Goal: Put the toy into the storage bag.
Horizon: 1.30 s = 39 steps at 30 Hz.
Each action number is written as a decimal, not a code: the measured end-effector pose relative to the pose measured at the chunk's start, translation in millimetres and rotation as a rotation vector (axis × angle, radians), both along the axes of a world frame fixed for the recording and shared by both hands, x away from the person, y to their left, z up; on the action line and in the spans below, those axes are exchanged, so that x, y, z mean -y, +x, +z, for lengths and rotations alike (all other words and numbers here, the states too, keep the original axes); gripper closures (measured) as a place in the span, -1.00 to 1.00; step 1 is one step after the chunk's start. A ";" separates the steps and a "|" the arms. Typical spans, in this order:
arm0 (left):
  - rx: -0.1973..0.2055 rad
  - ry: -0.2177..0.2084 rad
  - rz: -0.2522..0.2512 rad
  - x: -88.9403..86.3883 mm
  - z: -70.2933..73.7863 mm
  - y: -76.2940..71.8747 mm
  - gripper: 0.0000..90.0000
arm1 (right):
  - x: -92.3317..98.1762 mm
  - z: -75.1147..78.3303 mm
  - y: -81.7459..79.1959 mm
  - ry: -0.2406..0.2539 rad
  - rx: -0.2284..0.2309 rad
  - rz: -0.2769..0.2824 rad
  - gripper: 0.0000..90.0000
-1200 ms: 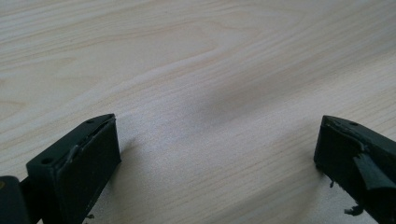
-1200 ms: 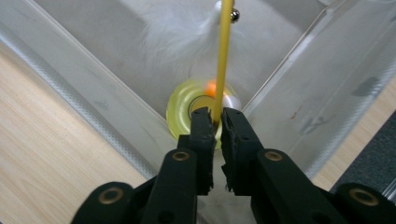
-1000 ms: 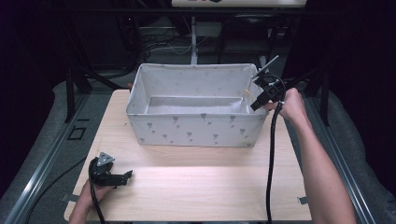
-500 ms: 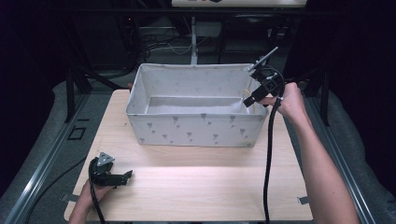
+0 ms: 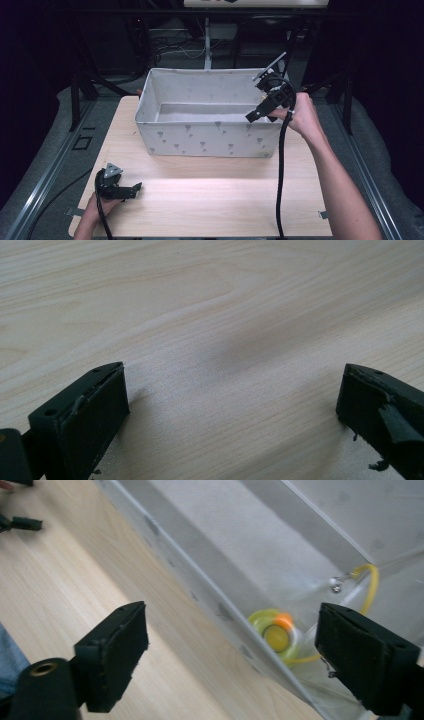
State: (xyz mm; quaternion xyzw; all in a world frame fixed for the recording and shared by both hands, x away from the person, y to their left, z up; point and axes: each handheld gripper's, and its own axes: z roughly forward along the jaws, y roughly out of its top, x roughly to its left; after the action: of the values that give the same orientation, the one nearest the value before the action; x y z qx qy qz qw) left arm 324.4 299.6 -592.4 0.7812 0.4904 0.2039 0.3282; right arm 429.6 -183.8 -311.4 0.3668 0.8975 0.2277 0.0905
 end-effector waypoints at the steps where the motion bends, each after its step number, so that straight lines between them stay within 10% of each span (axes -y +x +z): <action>1: 0.000 0.000 0.000 0.0 0.0 0.0 -1.00 | -3.3 -1.1 -2.7 0.002 0.003 0.005 -0.84; 17: 0.002 0.002 -0.001 -0.1 0.0 0.1 -1.00 | -39.5 -31.0 -38.8 -0.002 0.024 0.118 -1.00; 39: 0.002 0.002 -0.001 -0.1 0.0 0.1 -1.00 | -59.4 -121.8 -82.6 -0.005 -0.038 0.196 -1.00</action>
State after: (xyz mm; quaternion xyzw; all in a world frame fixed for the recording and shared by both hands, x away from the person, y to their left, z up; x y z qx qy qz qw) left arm 324.5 299.6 -592.4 0.7814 0.4897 0.2049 0.3281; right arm 347.0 -124.4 -433.3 0.2815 0.9311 0.2263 0.0517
